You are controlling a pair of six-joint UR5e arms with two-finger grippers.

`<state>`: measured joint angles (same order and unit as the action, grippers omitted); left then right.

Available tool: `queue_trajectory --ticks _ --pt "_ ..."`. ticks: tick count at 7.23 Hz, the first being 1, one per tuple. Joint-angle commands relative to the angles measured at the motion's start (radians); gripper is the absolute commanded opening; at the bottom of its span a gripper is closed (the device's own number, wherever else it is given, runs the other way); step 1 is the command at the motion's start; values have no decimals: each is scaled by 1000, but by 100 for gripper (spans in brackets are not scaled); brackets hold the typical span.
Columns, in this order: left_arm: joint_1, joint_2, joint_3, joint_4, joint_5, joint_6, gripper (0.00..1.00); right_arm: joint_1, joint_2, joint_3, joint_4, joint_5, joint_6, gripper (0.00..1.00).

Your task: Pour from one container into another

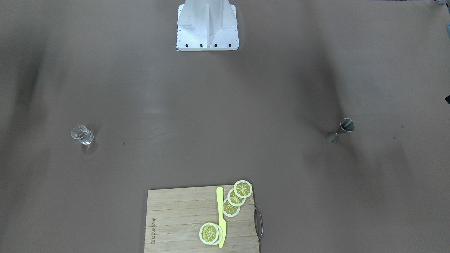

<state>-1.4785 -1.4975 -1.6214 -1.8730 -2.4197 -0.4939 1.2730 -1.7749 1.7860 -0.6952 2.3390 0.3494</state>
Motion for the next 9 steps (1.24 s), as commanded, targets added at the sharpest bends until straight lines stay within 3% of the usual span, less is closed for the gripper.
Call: queue_trajectory --ticks 1,3,6,9 --pt "1 -29 -116 261 8 0 98 -94 -30 -5 133 -1 0 100" --pt "0 -18 -236 351 21 -8 98 -161 -34 -29 201 -6 -1 100" --pt "38 -41 -359 400 24 -11 98 -170 -32 -183 475 -37 -13 100" --pt "112 -119 -411 423 16 -335 98 -172 -1 -221 576 11 -60 100"
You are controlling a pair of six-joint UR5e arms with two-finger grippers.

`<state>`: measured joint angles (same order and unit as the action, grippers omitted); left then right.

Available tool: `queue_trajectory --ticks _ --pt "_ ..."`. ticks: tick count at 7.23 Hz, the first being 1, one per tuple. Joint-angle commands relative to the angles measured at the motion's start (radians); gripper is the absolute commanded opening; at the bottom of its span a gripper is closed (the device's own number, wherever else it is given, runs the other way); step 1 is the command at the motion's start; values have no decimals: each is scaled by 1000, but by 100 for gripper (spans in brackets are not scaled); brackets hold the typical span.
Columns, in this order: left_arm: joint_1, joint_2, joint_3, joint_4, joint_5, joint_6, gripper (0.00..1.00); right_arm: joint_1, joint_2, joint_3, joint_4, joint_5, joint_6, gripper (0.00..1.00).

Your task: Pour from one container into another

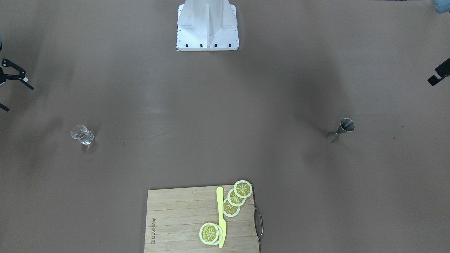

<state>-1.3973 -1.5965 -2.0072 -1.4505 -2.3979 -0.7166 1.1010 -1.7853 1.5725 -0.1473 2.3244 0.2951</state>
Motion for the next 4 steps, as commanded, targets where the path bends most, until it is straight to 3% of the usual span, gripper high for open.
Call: queue_trajectory --ticks 1,3,4 --pt "61 -22 -74 -11 -13 -216 98 3 15 -6 29 41 -4 100" --pt "301 -87 -131 -8 29 -424 98 3 21 -18 29 44 -7 100" --pt "369 -92 -139 -13 104 -426 98 2 26 -19 29 44 -11 100"
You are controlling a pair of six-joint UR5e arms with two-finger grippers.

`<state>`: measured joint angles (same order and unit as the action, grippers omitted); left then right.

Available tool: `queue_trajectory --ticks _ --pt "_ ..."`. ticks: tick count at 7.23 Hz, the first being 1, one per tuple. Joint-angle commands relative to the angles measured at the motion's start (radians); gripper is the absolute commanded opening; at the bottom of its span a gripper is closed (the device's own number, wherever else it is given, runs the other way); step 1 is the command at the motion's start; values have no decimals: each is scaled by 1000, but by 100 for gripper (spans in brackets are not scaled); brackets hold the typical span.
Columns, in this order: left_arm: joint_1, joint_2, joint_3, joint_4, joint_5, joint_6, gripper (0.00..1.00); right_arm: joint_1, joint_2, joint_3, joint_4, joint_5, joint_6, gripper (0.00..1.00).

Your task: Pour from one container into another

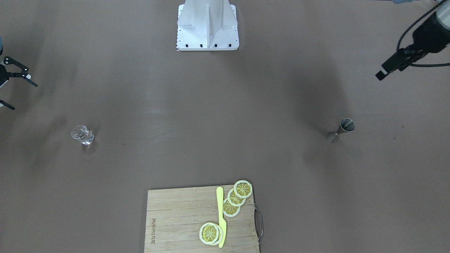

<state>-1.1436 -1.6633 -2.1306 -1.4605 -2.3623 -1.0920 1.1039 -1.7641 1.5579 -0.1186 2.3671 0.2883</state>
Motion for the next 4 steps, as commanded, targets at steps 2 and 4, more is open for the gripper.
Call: queue_trajectory --ticks 2,4 --pt "117 -56 -37 -7 26 -58 98 1 55 -59 37 1 -9 100" --pt "165 -23 -58 -33 105 -83 98 2 84 -53 45 35 -27 100"
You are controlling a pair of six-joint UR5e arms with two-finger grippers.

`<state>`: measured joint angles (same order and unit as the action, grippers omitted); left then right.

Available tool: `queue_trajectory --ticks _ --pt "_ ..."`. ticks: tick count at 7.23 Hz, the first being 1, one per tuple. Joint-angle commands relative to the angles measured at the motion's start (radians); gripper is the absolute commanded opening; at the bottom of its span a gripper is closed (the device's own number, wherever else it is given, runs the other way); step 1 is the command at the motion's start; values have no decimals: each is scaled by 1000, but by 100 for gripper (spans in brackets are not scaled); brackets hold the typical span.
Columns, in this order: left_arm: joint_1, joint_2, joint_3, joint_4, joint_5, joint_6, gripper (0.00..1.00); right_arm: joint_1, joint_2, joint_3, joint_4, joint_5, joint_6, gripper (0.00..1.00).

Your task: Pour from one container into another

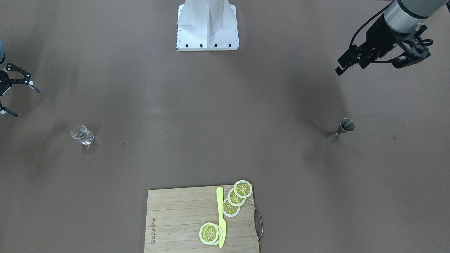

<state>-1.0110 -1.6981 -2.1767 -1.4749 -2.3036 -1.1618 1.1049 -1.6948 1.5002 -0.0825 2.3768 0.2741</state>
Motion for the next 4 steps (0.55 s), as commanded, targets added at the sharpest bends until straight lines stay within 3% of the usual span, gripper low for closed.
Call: queue_trajectory --ticks 1,2,4 --pt "75 27 -26 -63 119 -13 98 1 14 14 47 44 -18 100" --pt "119 50 -28 -103 183 -16 98 1 15 17 64 50 -18 100" --pt "210 154 -8 -331 277 -141 98 1 18 0 185 76 -32 100"
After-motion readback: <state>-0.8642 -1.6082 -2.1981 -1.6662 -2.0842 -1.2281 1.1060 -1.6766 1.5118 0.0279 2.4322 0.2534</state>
